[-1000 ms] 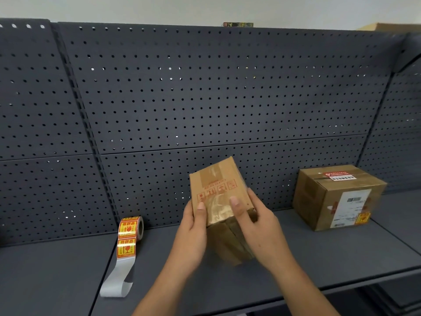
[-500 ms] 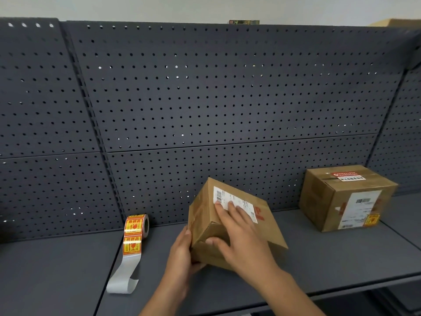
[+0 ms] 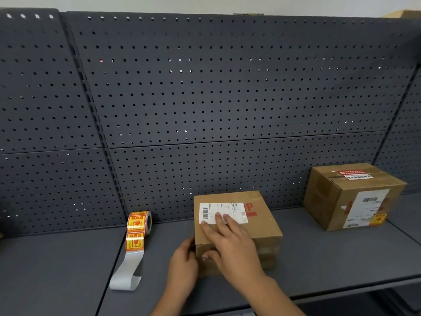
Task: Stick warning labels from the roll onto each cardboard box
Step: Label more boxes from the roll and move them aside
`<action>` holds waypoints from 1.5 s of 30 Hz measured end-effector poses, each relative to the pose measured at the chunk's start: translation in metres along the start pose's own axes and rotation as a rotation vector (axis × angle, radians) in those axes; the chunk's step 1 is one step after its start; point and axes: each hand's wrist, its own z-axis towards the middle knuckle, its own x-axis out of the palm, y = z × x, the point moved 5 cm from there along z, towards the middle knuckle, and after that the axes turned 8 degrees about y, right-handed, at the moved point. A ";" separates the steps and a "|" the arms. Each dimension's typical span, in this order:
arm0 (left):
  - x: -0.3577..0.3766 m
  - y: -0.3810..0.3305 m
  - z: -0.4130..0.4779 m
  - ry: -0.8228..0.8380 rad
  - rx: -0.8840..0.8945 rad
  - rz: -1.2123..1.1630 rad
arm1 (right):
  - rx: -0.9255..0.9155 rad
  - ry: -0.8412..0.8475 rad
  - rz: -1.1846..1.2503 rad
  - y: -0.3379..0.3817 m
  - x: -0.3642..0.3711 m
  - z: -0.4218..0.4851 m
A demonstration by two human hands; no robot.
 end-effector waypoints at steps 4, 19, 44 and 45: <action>-0.003 0.002 0.002 0.002 0.031 -0.009 | 0.016 -0.010 -0.015 -0.001 0.002 0.001; -0.064 0.012 -0.032 -0.124 0.162 0.106 | -0.161 -0.103 0.135 0.023 -0.032 -0.014; -0.170 0.095 0.008 -0.297 -0.127 0.297 | -0.264 -0.054 0.488 0.151 0.029 0.049; -0.171 0.097 0.010 -0.288 -0.129 0.279 | -0.248 -0.056 0.496 0.153 0.032 0.053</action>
